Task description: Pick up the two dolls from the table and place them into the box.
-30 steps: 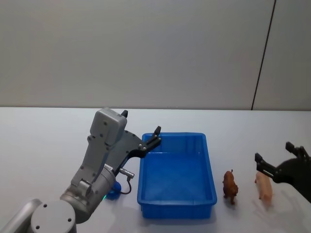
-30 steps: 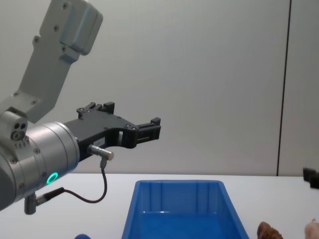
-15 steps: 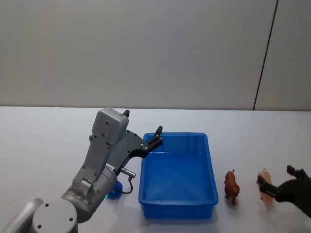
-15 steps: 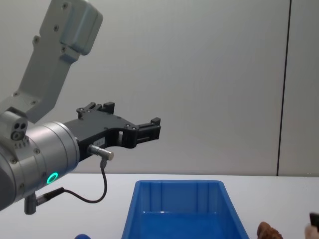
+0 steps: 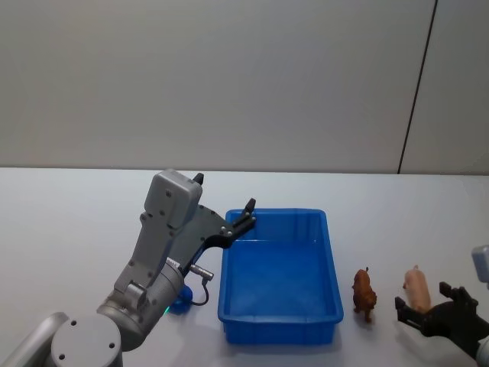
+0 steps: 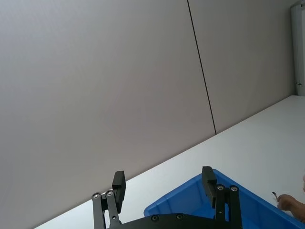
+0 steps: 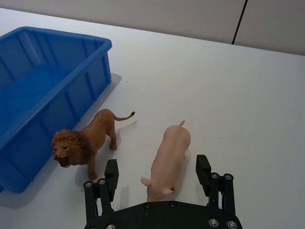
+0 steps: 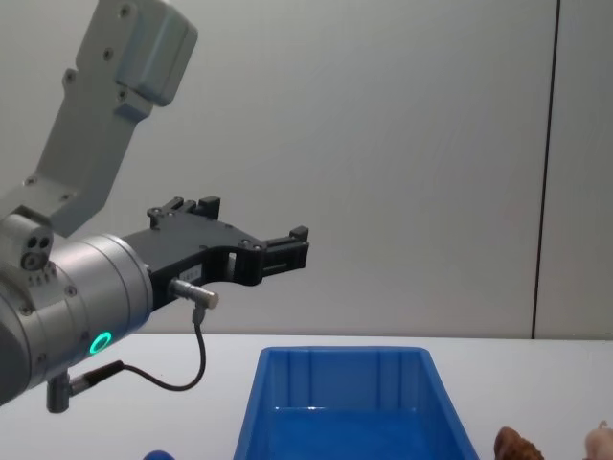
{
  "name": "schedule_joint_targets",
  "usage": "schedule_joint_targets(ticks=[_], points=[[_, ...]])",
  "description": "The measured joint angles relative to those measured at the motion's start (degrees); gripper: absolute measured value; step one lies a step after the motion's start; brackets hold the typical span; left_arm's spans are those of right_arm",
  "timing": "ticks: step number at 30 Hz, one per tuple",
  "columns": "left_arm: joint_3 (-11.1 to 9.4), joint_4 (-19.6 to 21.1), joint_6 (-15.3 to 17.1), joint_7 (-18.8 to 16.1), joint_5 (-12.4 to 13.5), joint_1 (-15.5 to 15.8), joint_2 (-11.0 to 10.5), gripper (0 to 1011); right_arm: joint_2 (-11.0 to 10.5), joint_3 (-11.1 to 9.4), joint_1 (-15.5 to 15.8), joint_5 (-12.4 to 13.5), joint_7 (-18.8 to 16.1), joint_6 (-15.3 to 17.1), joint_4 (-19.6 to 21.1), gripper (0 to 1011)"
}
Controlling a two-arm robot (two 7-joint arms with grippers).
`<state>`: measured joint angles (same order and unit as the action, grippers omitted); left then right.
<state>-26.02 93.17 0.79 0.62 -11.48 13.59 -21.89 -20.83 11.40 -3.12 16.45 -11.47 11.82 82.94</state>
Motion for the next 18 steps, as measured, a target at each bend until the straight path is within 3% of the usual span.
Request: schedule_joint_targets(ticks=[8, 18], points=[[0.0, 0.0, 0.0, 0.0, 0.0, 0.0, 0.0, 1003, 0.8, 0.6, -0.3, -0.3, 0.9, 0.6, -0.8, 1001], [0.0, 0.0, 0.0, 0.0, 0.0, 0.0, 0.0, 1003, 1.7, 1.0, -0.8, -0.8, 2.6, 1.8, -1.9, 766]])
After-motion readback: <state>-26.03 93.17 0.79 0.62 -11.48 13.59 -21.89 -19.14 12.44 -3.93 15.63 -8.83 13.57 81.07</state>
